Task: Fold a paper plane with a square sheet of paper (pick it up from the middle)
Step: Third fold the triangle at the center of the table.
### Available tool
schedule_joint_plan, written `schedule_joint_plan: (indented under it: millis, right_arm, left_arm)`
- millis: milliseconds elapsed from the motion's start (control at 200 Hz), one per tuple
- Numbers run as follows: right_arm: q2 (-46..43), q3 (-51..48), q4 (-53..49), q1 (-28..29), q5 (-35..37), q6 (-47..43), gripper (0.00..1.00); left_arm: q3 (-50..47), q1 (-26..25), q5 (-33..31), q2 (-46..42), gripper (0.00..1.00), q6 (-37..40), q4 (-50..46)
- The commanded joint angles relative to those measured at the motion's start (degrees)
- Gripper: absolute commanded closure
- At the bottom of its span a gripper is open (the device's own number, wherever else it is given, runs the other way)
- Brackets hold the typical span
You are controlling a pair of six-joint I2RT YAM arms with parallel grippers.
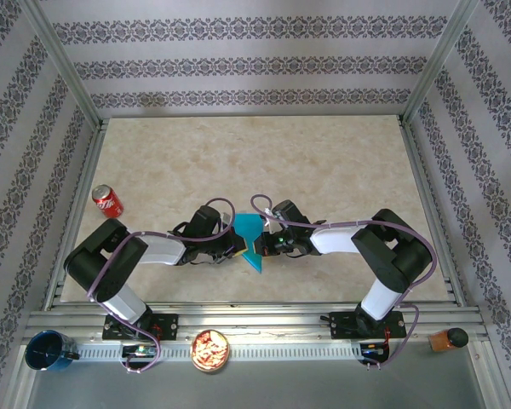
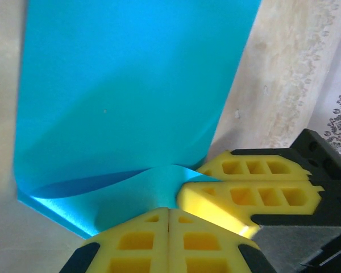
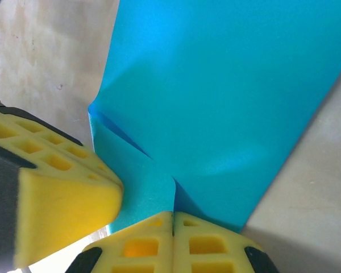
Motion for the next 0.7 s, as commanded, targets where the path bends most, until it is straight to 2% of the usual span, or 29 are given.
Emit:
schedule_joint_plan:
  millis: [0, 145, 280, 694]
  right_arm:
    - [1.36, -0.56, -2.70, -0.43, 1.45, -0.69, 1.00]
    - [1.39, -0.56, -2.62, -0.41, 1.58, -0.45, 1.00]
    - [1.36, -0.56, -2.70, -0.43, 1.54, -0.50, 1.00]
    - [1.45, -0.38, -2.88, -0.40, 1.36, -0.45, 1.00]
  left_arm:
    - [0.64, -0.75, -0.24, -3.61, 1.00, 0.77, -0.39]
    - [0.76, -0.74, -1.61, -5.26, 1.00, 2.43, -5.55]
    - [-0.14, -0.72, -0.04, -4.04, 1.00, 1.30, -3.02]
    - [-0.38, -0.72, -0.70, 0.81, 1.00, 2.56, -0.35]
